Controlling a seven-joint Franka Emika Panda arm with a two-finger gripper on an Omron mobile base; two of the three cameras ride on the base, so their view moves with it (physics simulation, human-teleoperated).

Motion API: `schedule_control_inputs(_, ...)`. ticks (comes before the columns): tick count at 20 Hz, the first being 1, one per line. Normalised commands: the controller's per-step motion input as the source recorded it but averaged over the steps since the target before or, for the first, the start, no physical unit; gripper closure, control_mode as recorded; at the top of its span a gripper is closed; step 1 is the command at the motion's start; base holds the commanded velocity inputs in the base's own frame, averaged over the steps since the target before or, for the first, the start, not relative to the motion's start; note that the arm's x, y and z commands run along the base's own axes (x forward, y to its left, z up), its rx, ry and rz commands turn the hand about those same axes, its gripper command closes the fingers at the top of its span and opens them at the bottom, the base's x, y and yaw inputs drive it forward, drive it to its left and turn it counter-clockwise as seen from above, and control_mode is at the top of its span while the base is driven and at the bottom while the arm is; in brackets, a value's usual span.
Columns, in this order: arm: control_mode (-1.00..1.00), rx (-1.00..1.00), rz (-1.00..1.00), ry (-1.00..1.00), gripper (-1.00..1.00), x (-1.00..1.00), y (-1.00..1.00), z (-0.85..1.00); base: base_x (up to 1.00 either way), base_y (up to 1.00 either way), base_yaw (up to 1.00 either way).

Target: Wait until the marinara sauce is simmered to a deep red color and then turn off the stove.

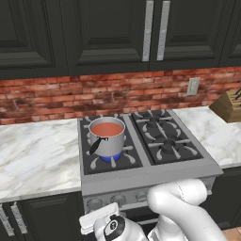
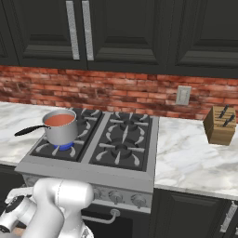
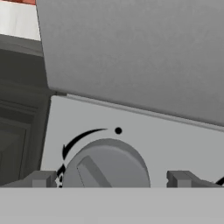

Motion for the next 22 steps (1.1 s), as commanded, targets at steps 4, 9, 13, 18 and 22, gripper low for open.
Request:
schedule_control_inputs(4, -1.0, 0.0, 0.0, 0.0, -1.0, 0.12, 0.0, -0.03, 0.0, 0.0, 0.0)
schedule_control_inputs(9, -1.0, 0.0, 0.0, 0.0, -1.0, 0.1, 0.0, -0.03, 0.0, 0.0, 0.0)
schedule_control_inputs(13, -1.0, 0.0, 0.0, 0.0, -1.0, 0.07, 0.0, -0.06, 0.0, 0.0, 0.0)
schedule_control_inputs(18, -1.0, 0.0, 0.0, 0.0, -1.0, 0.03, 0.0, -0.06, 0.0, 0.0, 0.0)
schedule_control_inputs(22, -1.0, 0.0, 0.0, 0.0, -1.0, 0.07, 0.0, -0.14, 0.0, 0.0, 0.0)
